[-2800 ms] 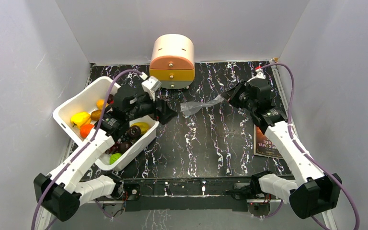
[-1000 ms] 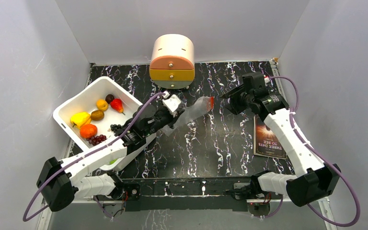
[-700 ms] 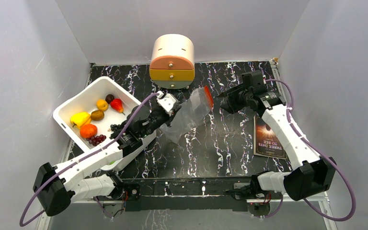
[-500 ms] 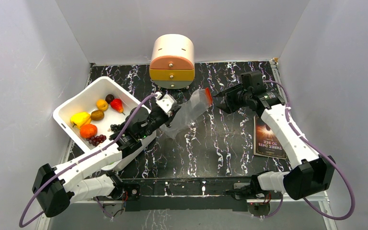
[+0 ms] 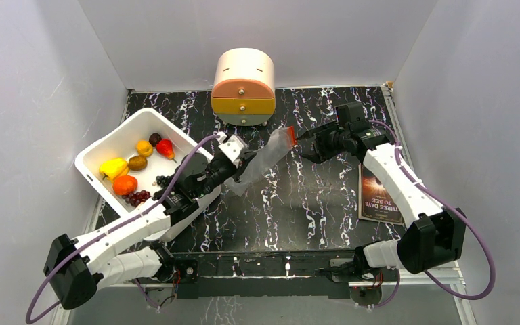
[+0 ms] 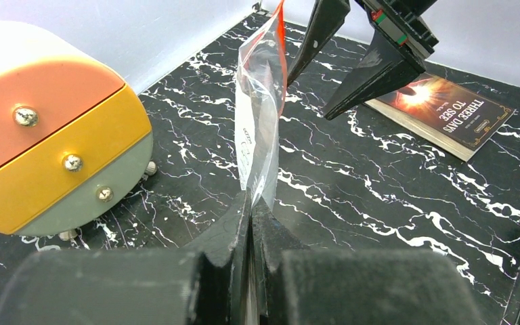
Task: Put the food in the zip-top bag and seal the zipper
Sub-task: Pick up the zipper food storage bag at the center of the board, then open the zipper of the food storage bag, then pick up the fake fruit from the bin.
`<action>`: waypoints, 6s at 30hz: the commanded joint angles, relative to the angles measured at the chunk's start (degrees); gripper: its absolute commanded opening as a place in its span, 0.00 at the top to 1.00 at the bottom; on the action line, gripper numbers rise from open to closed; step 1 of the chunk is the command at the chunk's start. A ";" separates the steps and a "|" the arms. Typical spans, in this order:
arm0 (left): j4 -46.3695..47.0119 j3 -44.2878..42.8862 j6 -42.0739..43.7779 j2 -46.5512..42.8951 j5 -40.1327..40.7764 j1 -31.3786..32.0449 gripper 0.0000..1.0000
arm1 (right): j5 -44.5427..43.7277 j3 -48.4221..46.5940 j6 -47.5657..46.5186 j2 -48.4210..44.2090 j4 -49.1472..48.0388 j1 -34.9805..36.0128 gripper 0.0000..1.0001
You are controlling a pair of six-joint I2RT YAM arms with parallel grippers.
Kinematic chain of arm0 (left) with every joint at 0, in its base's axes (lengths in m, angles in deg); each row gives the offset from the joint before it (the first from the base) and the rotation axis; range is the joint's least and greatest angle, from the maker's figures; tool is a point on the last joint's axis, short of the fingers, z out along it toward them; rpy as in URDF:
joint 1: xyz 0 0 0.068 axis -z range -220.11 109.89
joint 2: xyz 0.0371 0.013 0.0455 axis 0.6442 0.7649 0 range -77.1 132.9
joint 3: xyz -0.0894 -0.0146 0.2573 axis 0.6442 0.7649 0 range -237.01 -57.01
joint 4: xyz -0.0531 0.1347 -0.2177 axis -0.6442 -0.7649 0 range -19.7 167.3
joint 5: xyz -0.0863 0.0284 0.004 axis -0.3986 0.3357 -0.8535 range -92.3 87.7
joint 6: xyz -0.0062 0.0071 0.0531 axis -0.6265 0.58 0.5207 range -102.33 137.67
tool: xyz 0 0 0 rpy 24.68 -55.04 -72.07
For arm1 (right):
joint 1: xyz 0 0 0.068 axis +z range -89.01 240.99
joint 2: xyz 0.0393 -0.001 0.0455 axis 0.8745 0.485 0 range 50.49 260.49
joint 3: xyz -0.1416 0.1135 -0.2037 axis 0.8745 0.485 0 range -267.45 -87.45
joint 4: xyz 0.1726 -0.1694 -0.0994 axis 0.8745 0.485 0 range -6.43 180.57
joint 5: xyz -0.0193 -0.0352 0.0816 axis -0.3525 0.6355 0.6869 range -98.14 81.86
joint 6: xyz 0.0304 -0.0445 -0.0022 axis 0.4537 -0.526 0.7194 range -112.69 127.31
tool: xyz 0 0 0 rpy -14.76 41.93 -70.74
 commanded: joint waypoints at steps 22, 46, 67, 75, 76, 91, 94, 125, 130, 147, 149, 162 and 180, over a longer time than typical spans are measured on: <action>0.44 1.55 -0.14 -4.60 -5.77 0.38 1.00 | 3.28 1.75 3.31 2.47 -3.07 -1.47 0.45; 2.13 1.75 0.62 -3.89 -6.64 0.30 1.00 | 5.97 5.30 3.18 0.47 -3.75 -1.91 0.48; -8.23 -3.15 -6.11 -4.08 2.96 0.32 0.49 | 6.25 5.77 -7.55 2.67 -16.52 -1.95 1.00; -24.22 -13.96 -17.24 -3.43 7.89 0.33 0.35 | -3.64 -1.75 -29.14 2.28 -13.52 -2.17 1.00; -25.73 -15.16 -18.04 -3.45 8.44 0.33 0.35 | -6.18 -3.52 -32.62 2.28 -11.13 -2.17 1.00; -35.04 -27.11 -31.41 4.38 11.65 0.33 0.29 | -2.24 -10.82 -57.73 -4.04 -7.95 -0.57 1.00; -37.04 -29.95 -35.11 8.57 12.42 0.31 0.29 | 4.75 -7.77 -55.98 -3.41 -11.49 1.95 1.00; -33.84 -24.29 -52.93 20.65 1.00 -5.23 0.80 | -9.21 -0.51 -52.34 -5.08 -18.02 18.31 1.00; -33.63 -23.70 -51.79 18.30 -0.06 -6.74 0.96 | -20.46 -6.41 -54.08 -2.30 -7.60 18.31 1.00; -36.86 -25.21 -46.61 17.25 -0.37 -7.85 0.94 | -26.54 -14.58 -56.31 -2.34 -3.27 18.26 1.00; -36.44 -25.33 -46.54 16.96 -0.90 -7.85 0.80 | -23.53 -12.61 -55.55 -2.71 -6.33 18.28 1.00; -46.37 -29.80 -38.98 10.10 8.18 -7.89 0.05 | -25.88 -12.63 -55.10 -1.88 -8.77 18.31 1.00; -71.97 -26.39 -43.24 3.27 13.99 -25.34 0.11 | -25.24 -9.04 -57.88 -3.60 -10.93 18.26 1.00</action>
